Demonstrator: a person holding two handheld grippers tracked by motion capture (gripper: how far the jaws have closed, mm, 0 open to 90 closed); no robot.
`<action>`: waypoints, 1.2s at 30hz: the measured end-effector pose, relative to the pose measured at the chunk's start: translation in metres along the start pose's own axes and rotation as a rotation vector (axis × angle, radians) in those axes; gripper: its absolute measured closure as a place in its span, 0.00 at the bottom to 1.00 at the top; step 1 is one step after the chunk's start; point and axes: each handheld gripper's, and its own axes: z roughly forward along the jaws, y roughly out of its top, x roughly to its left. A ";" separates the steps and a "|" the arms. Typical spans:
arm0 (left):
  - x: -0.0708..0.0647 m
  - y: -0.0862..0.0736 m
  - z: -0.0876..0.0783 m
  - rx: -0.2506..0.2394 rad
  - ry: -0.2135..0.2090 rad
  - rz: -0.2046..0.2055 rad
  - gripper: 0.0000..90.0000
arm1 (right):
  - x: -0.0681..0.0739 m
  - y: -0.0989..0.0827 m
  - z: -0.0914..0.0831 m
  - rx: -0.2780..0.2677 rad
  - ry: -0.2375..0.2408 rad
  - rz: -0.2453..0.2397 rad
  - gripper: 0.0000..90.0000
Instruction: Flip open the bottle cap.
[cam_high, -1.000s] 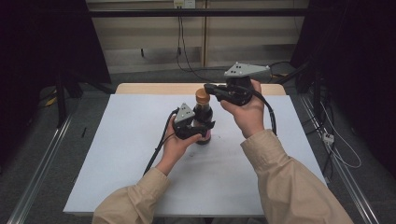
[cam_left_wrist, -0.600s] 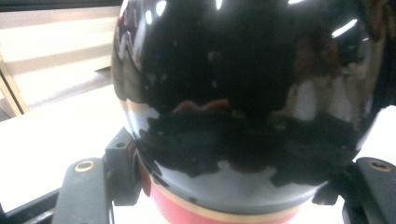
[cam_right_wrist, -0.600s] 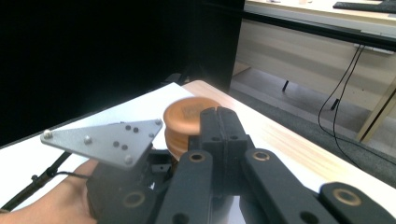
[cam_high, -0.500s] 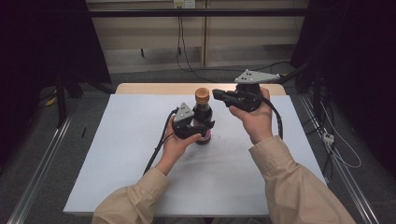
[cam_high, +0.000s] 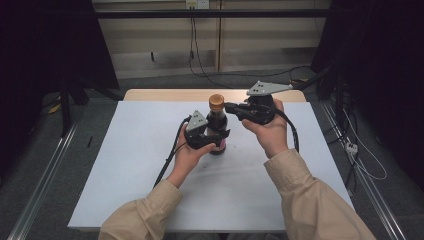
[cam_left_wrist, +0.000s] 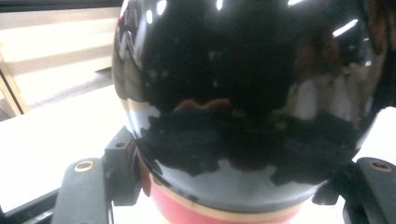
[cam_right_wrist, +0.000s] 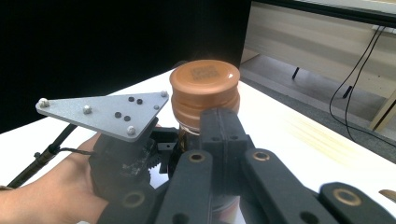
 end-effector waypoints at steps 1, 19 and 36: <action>0.000 0.000 0.000 -0.001 0.001 -0.002 0.33 | 0.000 0.000 0.001 0.001 0.002 0.000 1.00; 0.000 -0.002 0.000 -0.010 0.005 -0.006 0.33 | 0.002 0.010 0.000 -0.001 0.007 -0.001 1.00; 0.001 -0.001 -0.001 -0.004 0.004 -0.006 0.33 | 0.006 0.019 0.000 -0.004 -0.007 -0.012 1.00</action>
